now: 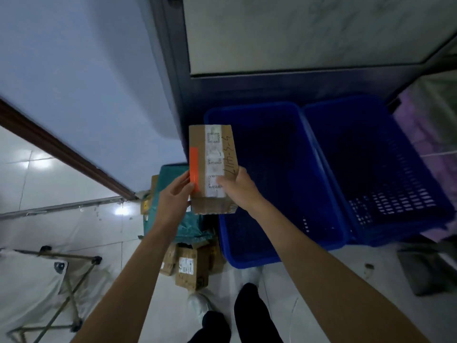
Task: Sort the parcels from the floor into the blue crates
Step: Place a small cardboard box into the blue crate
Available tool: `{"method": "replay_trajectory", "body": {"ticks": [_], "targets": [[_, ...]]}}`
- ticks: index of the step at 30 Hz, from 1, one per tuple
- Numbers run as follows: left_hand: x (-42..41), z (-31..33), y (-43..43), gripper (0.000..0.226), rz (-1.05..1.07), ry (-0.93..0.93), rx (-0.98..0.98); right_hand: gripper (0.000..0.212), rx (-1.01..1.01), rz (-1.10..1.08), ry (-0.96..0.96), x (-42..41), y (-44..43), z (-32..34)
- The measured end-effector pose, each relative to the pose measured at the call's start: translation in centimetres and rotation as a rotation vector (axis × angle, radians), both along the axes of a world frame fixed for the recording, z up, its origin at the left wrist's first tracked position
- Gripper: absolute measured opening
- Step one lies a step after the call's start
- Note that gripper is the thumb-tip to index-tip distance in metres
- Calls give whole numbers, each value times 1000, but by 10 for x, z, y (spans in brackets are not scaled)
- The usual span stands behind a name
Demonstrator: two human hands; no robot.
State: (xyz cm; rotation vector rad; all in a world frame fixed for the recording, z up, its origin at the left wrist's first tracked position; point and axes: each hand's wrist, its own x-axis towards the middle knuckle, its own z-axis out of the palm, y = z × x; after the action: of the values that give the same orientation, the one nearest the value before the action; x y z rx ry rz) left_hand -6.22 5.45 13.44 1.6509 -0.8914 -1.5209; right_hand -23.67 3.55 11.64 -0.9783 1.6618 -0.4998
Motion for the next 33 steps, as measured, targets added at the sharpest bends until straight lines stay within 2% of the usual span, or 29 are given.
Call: {"method": "replay_trajectory", "body": {"ticks": [10,16,21,25,29,33], "targets": [[-172,90,15,39,-298,-42,-188,62,-182,-475,-77,-152,73,83],[-283,126,22,38,-373,-69,-272,59,-321,-589,-113,-257,98,111],[-404,137,36,38,-360,-159,-281,51,-354,-564,-118,-373,114,121],[-472,137,34,40,-328,-196,-218,42,-381,-499,-51,-442,114,129],[-508,133,31,41,-270,-157,-135,71,-353,-394,66,-480,108,133],[-520,123,21,48,-250,-137,-96,82,-315,-310,199,-488,103,138]]}}
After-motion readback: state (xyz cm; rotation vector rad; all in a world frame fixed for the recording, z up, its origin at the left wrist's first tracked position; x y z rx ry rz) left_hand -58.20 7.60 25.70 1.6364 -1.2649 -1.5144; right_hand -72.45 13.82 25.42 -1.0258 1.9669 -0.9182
